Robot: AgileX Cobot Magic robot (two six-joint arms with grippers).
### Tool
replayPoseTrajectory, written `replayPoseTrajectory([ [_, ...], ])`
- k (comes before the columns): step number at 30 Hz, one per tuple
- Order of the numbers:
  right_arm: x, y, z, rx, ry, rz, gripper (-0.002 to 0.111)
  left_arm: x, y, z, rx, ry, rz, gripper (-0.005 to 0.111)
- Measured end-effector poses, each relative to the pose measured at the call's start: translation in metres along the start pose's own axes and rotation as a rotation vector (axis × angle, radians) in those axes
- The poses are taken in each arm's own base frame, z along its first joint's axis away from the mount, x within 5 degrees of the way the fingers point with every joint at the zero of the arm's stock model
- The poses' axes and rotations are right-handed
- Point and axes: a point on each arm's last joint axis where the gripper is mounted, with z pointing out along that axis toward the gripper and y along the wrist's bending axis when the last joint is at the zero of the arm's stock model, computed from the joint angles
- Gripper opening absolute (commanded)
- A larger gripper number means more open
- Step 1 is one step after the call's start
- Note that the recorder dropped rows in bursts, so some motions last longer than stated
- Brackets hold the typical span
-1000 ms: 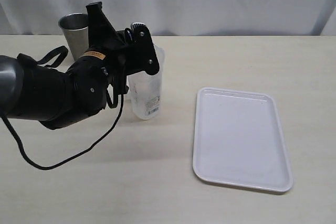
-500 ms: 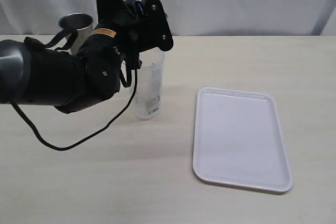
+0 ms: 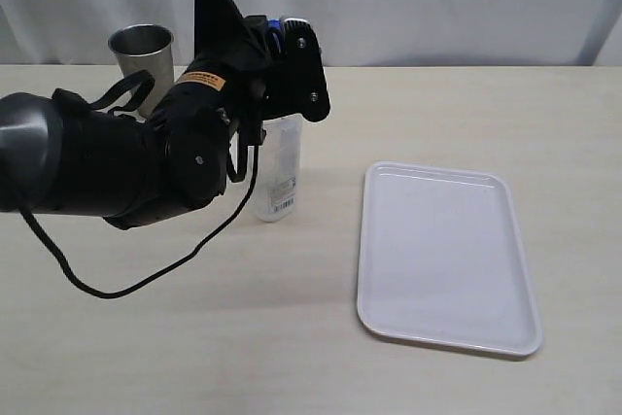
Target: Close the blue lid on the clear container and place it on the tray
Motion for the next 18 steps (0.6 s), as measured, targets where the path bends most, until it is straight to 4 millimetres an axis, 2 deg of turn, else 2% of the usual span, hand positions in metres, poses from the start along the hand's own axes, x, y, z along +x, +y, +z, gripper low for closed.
replayPoseTrajectory([
  [9, 0.0, 0.0, 0.0, 0.0, 0.0, 0.0, 0.005, -0.001, 0.002, -0.002, -0.031, 0.006, 0.024, 0.0],
  [15, 0.0, 0.0, 0.0, 0.0, 0.0, 0.0, 0.005, -0.008, -0.009, -0.014, -0.034, -0.028, 0.075, 0.0],
  [18, 0.0, 0.0, 0.0, 0.0, 0.0, 0.0, 0.005, -0.003, -0.01, -0.016, -0.062, -0.011, 0.087, 0.0],
])
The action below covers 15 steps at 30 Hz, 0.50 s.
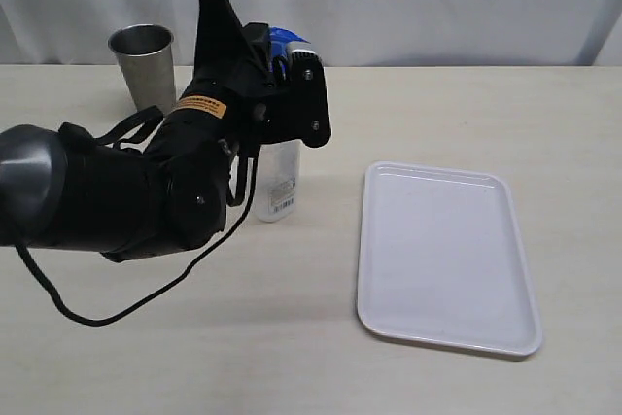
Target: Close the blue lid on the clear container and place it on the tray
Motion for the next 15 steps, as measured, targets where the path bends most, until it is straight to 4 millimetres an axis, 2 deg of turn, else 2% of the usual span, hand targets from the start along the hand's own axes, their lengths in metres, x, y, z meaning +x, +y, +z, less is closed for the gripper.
replayPoseTrajectory([
  [15, 0.0, 0.0, 0.0, 0.0, 0.0, 0.0, 0.005, -0.0032, -0.0036, -0.0059, -0.004, -0.011, 0.013, 0.0],
])
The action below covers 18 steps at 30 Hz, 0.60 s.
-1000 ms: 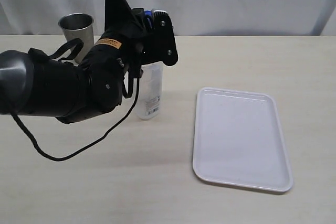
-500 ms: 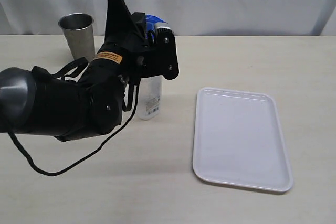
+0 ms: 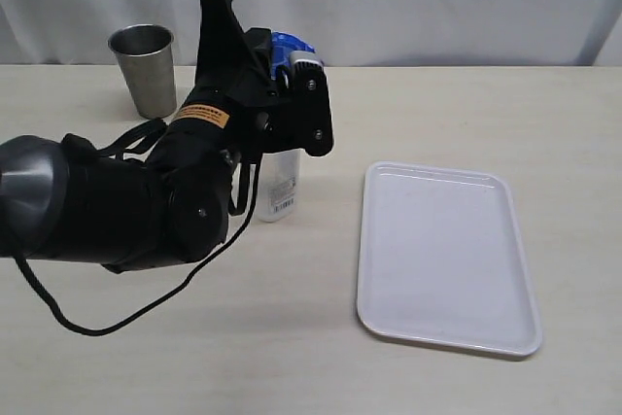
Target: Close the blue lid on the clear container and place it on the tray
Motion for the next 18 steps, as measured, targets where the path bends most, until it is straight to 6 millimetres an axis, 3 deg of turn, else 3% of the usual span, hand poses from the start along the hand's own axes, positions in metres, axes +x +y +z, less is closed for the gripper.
replayPoseTrajectory([
  [18, 0.0, 0.0, 0.0, 0.0, 0.0, 0.0, 0.005, 0.005, -0.013, -0.013, 0.009, 0.005, 0.043, 0.0],
])
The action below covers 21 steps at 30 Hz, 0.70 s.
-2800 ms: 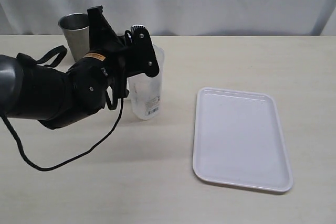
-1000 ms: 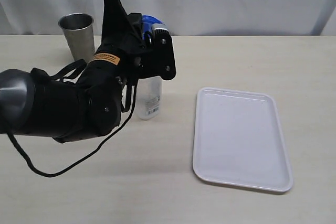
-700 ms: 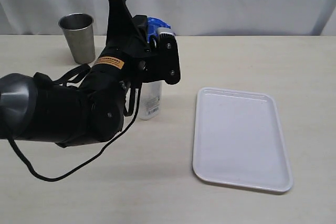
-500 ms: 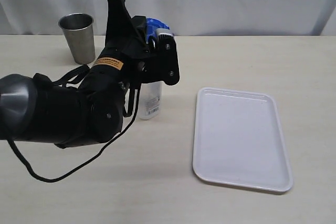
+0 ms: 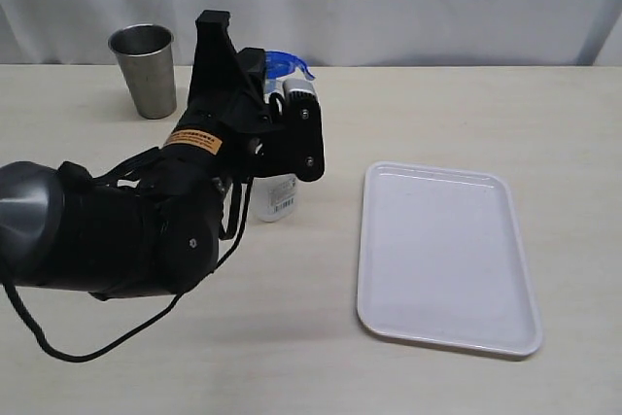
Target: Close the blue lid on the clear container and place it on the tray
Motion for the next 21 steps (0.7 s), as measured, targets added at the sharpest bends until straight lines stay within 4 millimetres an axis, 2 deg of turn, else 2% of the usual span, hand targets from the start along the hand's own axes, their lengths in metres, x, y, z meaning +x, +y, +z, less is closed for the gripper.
replayPoseTrajectory([
  [21, 0.0, 0.0, 0.0, 0.0, 0.0, 0.0, 0.005, -0.0039, -0.0051, -0.0029, 0.052, -0.004, -0.042, 0.0],
])
